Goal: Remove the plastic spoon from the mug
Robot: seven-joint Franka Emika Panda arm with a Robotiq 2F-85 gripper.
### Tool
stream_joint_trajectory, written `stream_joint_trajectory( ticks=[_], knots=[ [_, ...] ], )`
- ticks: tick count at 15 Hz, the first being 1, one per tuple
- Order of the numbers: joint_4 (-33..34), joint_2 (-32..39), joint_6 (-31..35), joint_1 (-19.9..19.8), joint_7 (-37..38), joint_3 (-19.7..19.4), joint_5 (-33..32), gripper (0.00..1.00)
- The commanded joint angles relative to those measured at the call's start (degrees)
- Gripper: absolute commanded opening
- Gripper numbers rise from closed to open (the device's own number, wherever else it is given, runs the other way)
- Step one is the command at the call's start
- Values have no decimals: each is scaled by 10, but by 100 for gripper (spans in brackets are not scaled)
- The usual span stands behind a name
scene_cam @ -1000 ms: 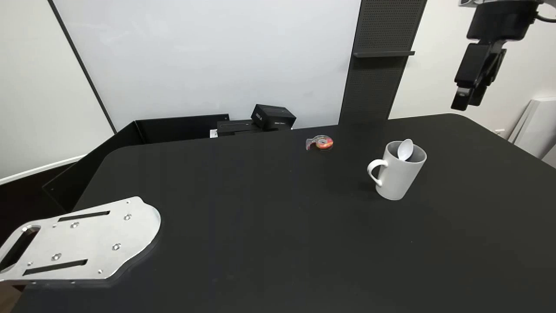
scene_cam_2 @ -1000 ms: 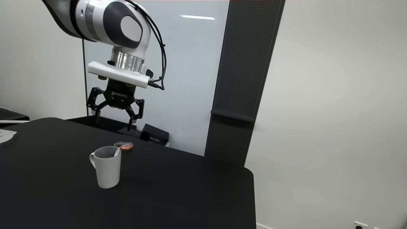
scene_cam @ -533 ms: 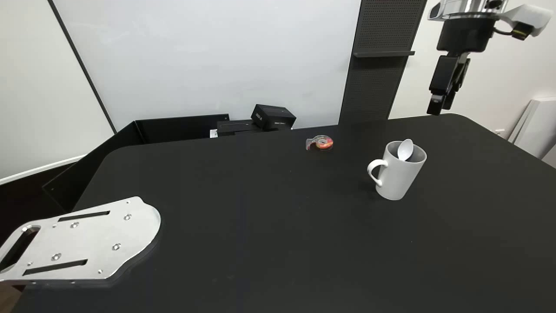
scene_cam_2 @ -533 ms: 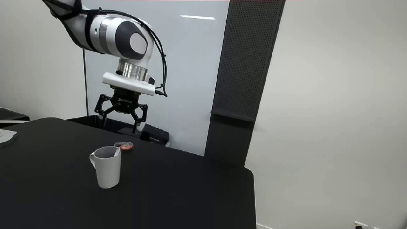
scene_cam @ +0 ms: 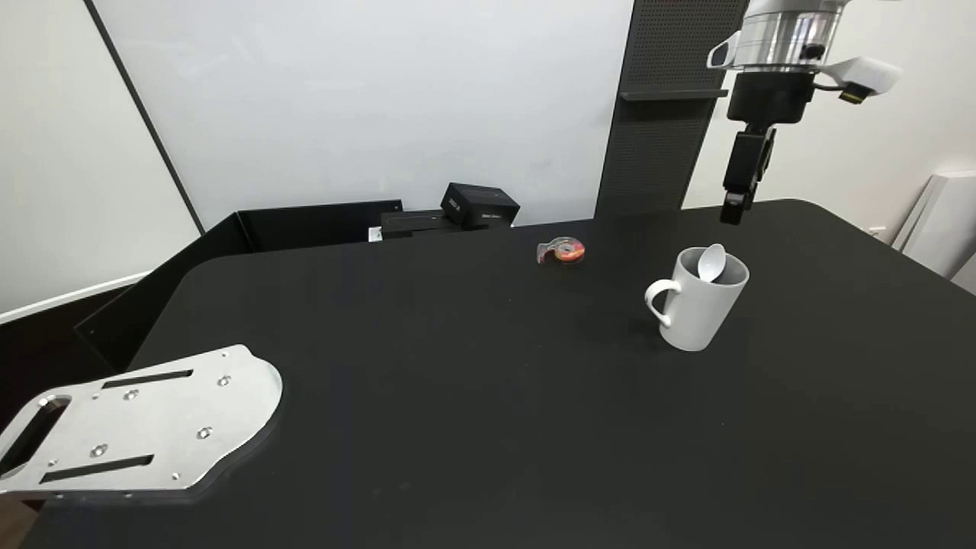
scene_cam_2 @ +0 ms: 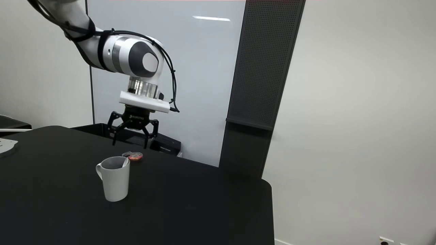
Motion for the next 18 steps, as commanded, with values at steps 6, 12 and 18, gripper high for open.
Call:
stream_joint_trajectory(
  ticks=[6,12,18],
  knots=[
    [14,38,-1,-5,0,13,-22,100],
    [16,40,-2,-5,0,13,-24,100],
    [10,40,3,-1,13,11,-26,100]
  ],
)
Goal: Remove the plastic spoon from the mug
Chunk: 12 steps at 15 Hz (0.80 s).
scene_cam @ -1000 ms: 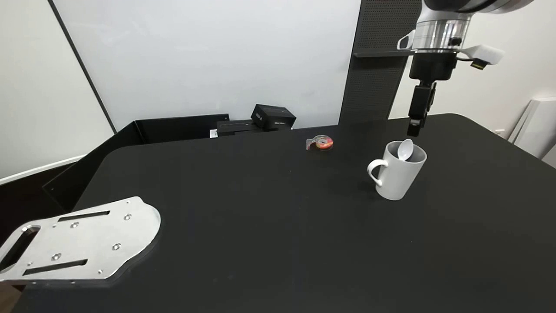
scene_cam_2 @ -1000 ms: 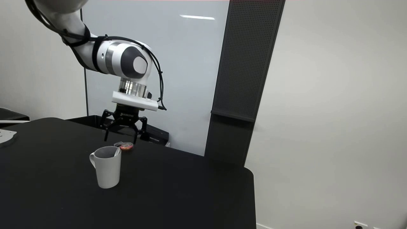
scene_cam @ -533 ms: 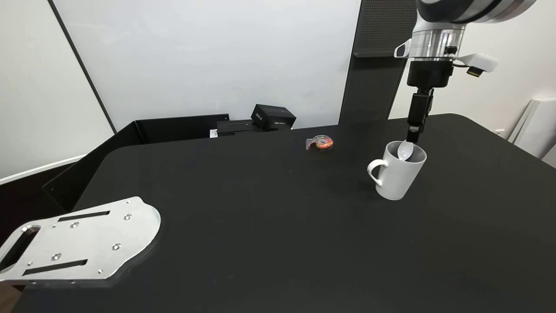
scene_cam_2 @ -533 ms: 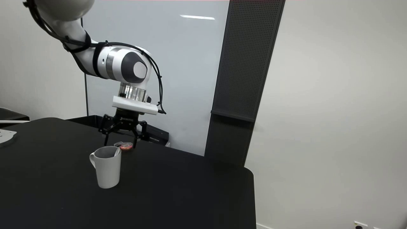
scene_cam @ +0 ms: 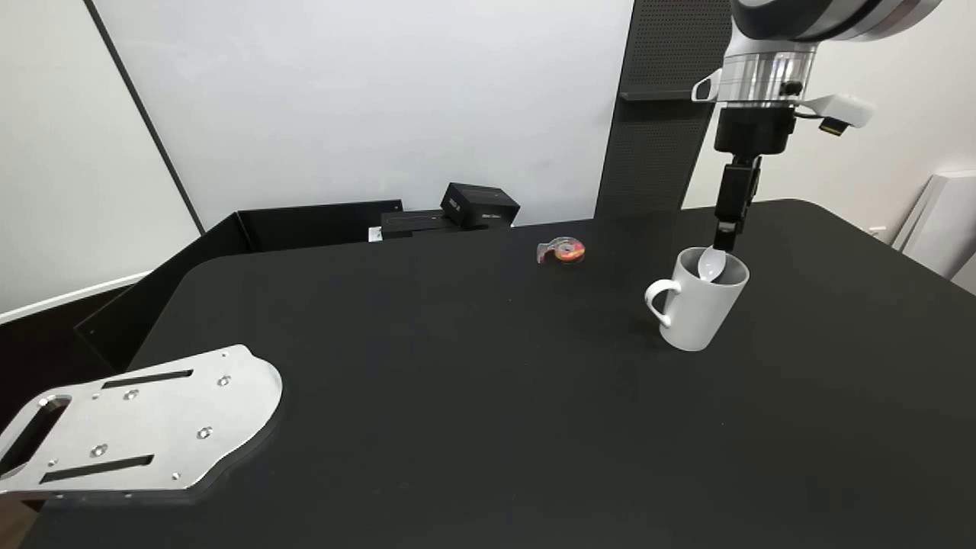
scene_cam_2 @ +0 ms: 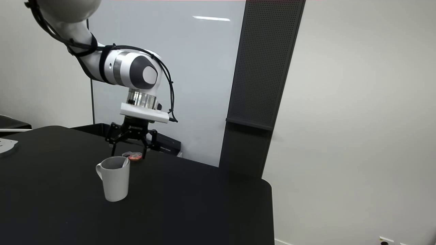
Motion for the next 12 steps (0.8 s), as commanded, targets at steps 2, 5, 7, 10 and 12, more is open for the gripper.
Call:
stream_joint_trajectory(
  ticks=[2,5,7,10,12],
  knots=[
    [-9,0,6,2,23,6,-8,100],
    [-3,4,9,13,38,2,-21,100],
    [0,2,8,15,45,1,-30,100],
    [-2,-1,13,16,53,1,-40,100],
    [-3,0,16,13,53,3,-39,100]
  ],
)
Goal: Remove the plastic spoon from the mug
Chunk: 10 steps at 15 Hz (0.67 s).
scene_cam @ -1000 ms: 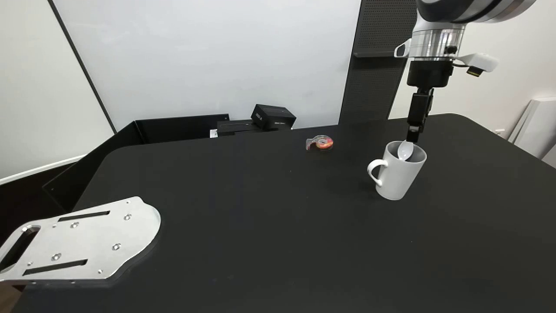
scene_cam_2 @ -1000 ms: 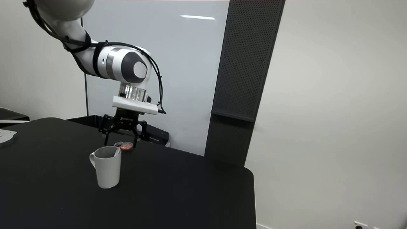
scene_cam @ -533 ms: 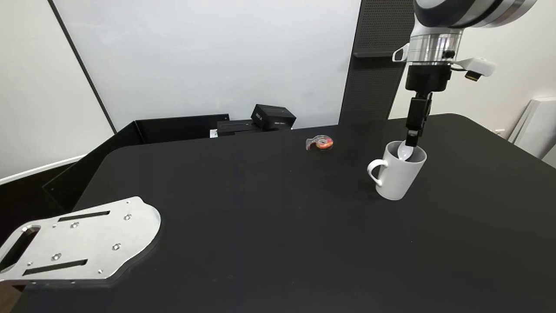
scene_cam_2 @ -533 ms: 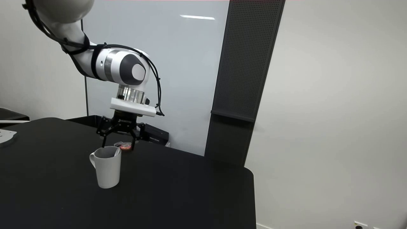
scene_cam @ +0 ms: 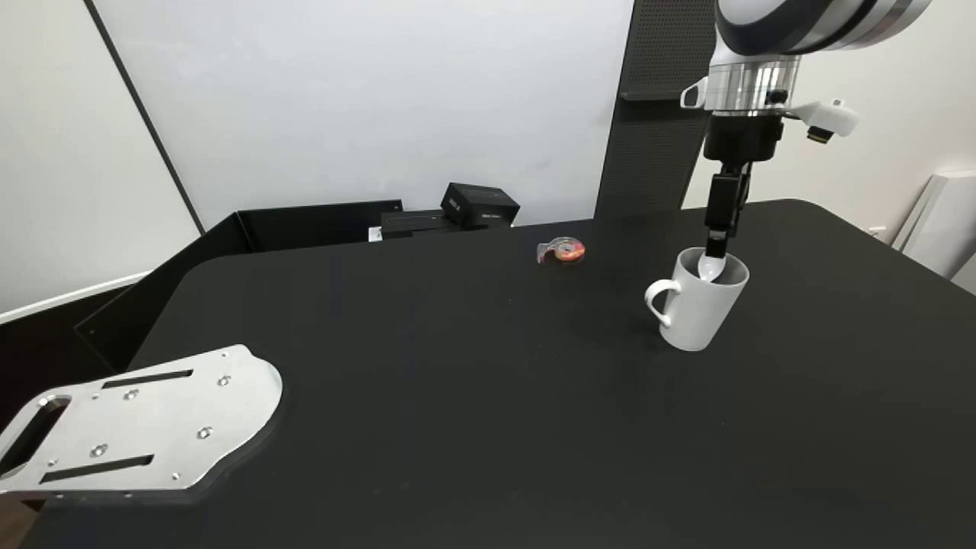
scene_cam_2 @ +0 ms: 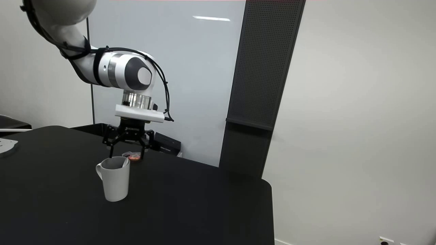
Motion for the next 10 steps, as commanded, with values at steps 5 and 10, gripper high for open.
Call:
stream_joint_trajectory(
  ticks=[5,10],
  knots=[
    [1,-4,3,-4,25,2,-9,100],
    [0,-5,10,-2,33,0,-12,87]
  ],
)
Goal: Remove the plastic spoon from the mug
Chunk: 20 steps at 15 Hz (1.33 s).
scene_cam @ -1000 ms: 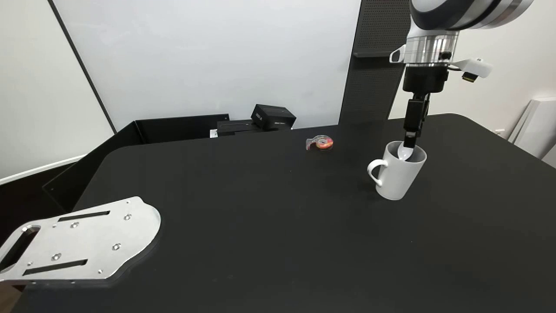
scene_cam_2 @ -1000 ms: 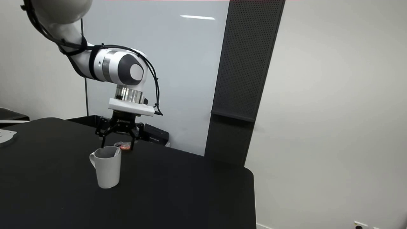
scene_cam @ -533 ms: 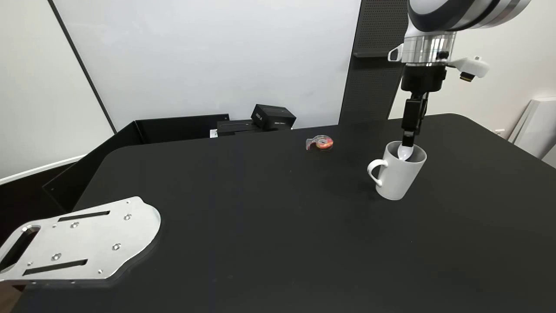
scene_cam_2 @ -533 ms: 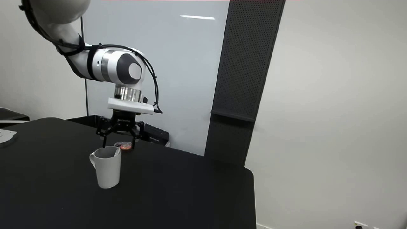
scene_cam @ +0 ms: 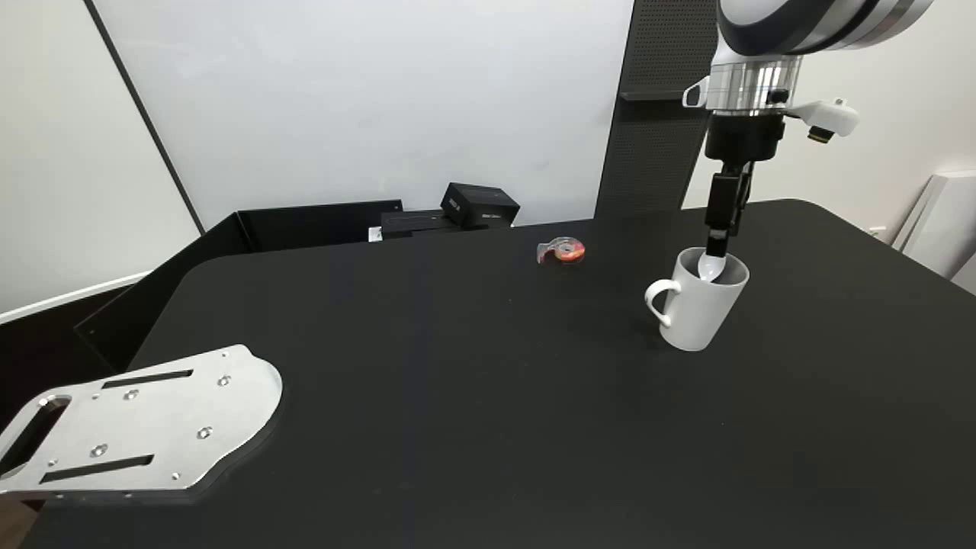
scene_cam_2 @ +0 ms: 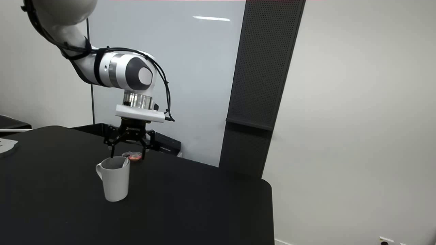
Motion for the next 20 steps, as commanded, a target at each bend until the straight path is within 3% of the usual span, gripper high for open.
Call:
stream_joint_trajectory(
  ticks=[1,11,20],
  knots=[
    [0,-5,9,0,25,1,-12,73],
    [-3,-4,25,16,50,-2,-41,3],
    [11,-3,10,21,90,-7,-65,1]
  ],
)
